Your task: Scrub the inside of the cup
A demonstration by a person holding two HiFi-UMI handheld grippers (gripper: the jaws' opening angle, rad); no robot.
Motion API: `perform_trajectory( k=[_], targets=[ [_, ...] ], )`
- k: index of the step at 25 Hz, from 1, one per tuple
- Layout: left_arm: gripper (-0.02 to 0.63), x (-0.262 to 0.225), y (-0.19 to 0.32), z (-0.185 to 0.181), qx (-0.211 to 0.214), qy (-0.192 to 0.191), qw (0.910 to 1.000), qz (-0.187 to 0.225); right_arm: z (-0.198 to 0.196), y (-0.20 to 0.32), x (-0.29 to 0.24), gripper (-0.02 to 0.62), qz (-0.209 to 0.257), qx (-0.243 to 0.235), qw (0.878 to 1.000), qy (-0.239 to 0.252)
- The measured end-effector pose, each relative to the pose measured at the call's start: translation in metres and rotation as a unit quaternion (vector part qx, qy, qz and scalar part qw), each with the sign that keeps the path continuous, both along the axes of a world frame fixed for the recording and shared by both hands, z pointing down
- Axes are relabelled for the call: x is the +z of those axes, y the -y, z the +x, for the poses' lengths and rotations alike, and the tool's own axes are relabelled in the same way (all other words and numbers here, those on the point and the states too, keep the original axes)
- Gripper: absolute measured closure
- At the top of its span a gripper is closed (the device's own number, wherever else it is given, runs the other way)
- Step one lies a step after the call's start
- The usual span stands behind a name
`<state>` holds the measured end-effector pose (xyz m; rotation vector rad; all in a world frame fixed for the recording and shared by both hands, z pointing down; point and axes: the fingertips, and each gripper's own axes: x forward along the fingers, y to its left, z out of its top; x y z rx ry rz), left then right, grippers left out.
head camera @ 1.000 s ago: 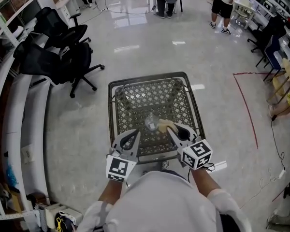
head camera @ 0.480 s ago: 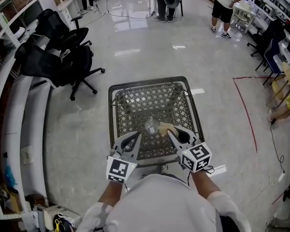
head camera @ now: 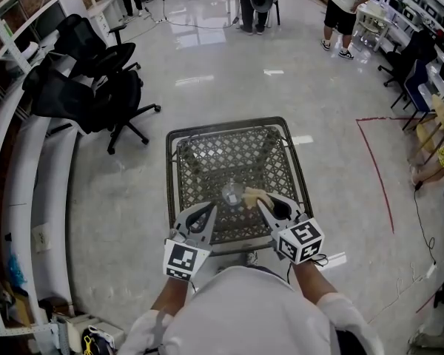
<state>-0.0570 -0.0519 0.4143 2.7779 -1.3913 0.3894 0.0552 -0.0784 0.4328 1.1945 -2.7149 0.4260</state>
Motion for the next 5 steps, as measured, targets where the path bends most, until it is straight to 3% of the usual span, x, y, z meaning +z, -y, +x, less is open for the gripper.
perform_trajectory(
  k=[5],
  targets=[
    [0.574,-0.0007,-0.0012,-0.0005,-0.001,0.001,1.0000,0.000,-0.0002,-0.0006,-0.0018,0.509,0.001,0.001,1.000,0.001]
  ],
)
